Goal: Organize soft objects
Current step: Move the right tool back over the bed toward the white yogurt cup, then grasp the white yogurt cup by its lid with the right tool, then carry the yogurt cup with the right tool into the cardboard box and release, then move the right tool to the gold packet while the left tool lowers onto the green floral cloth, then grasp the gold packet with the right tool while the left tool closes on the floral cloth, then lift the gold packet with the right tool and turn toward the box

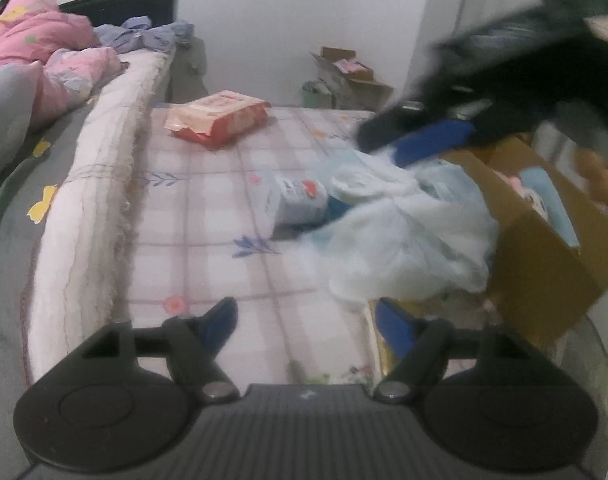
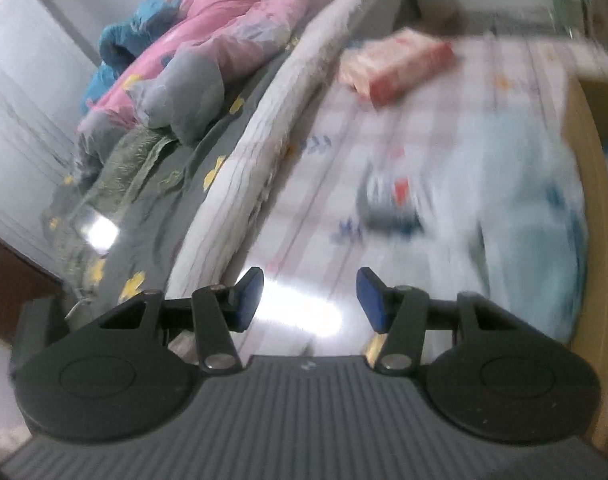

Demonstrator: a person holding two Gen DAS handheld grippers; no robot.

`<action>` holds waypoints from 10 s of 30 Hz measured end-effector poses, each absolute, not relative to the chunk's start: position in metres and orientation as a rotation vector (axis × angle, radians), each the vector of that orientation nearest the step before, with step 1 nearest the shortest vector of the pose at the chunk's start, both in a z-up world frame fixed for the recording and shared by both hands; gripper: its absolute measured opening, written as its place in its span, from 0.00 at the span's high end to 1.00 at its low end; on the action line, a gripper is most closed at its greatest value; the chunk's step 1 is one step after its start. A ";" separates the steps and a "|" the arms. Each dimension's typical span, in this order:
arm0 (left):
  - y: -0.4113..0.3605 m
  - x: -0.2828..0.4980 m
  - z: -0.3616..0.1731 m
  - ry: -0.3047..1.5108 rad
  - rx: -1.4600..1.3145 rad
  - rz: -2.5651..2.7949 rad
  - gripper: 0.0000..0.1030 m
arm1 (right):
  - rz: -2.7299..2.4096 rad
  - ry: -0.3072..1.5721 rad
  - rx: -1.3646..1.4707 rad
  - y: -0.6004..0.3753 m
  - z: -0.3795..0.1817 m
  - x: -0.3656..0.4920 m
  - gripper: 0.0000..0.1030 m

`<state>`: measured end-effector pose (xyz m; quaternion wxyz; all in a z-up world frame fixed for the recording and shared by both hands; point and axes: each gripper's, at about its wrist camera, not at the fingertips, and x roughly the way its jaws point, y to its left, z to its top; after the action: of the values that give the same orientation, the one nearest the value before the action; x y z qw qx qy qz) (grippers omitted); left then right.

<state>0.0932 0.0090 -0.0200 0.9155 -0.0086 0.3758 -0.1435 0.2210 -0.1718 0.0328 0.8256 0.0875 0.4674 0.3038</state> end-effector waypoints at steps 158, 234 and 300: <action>-0.210 0.124 0.033 0.837 0.116 -0.702 0.39 | 0.143 1.189 0.586 -0.503 -0.046 0.165 0.56; 0.013 0.089 -0.081 0.943 0.002 -0.375 0.48 | 0.322 1.208 0.264 -0.177 -0.100 0.179 0.49; 0.018 0.081 -0.061 0.904 -0.059 -0.369 0.89 | 0.519 1.220 0.538 -0.198 -0.078 0.149 0.50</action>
<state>0.0808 0.0181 -0.0610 0.8828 -0.0283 0.4341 -0.1772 0.1489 -0.1985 -0.0782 0.7549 0.2467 0.5592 0.2377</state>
